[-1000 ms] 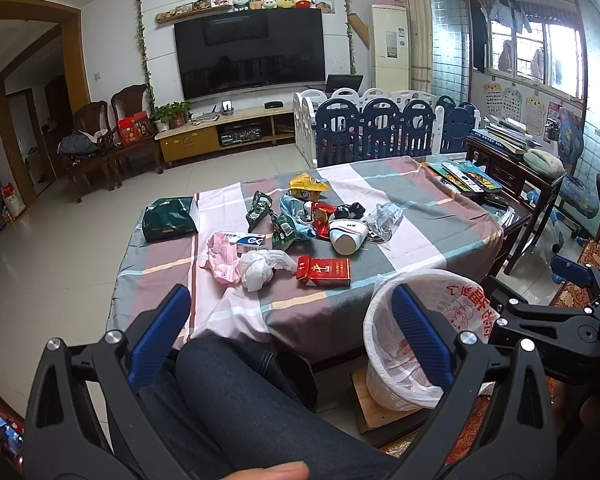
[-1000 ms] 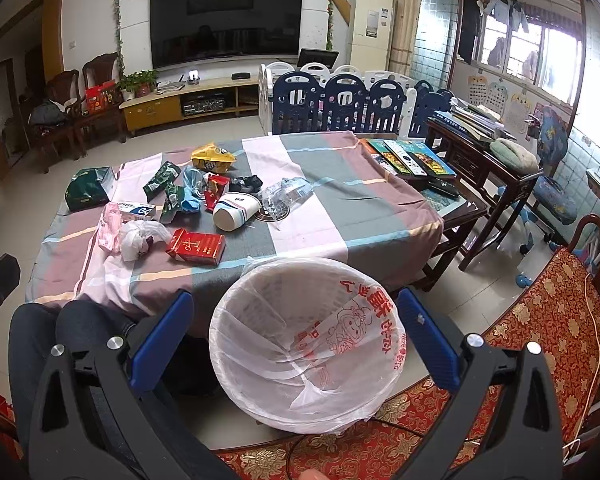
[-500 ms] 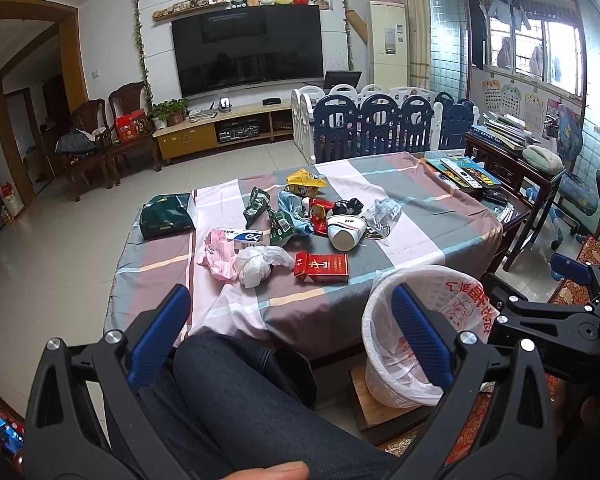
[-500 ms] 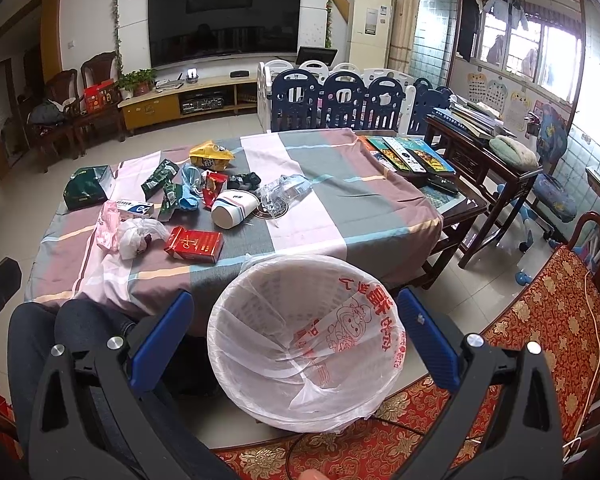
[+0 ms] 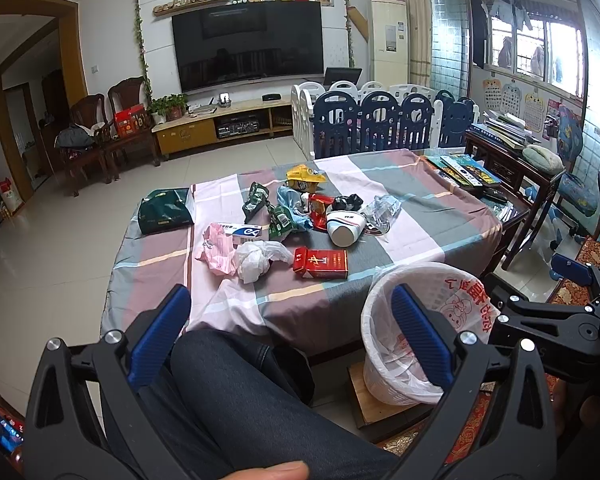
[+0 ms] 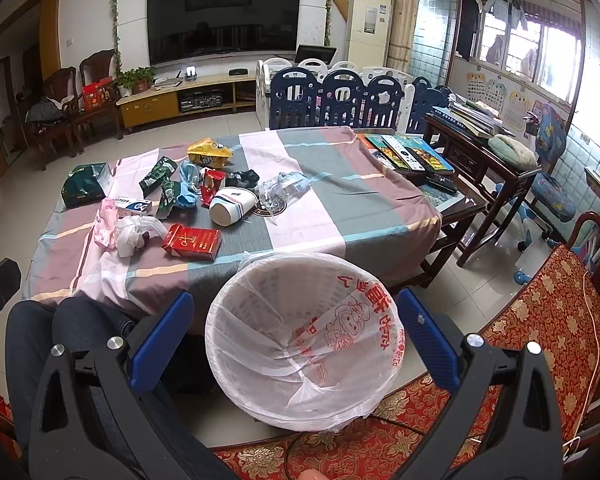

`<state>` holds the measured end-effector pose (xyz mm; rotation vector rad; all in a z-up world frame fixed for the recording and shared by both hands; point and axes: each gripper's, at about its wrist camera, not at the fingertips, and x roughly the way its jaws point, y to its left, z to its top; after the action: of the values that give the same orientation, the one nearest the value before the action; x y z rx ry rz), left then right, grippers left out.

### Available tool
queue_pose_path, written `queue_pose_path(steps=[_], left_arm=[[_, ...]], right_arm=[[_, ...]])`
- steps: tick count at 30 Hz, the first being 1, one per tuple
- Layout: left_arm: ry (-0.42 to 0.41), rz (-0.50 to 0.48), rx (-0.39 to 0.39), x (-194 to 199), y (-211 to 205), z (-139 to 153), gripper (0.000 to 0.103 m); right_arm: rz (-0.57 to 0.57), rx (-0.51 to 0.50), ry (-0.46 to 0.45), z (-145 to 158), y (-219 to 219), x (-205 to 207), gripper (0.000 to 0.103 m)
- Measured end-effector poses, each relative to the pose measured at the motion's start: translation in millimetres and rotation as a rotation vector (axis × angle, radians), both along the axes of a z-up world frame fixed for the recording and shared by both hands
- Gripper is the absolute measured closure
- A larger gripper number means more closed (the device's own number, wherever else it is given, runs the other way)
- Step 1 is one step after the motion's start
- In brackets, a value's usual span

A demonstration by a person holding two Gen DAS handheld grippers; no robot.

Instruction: Collect trash

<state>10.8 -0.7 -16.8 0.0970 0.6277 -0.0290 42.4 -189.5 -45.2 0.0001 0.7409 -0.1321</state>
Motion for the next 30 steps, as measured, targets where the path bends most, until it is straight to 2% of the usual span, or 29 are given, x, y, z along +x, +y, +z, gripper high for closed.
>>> queue_pose_path(steps=[30], left_arm=[[0.017, 0.002, -0.006, 2.3, 2.0, -3.8, 0.003]], right_arm=[[-0.002, -0.002, 0.004, -3.5, -1.5, -1.1, 0.003]])
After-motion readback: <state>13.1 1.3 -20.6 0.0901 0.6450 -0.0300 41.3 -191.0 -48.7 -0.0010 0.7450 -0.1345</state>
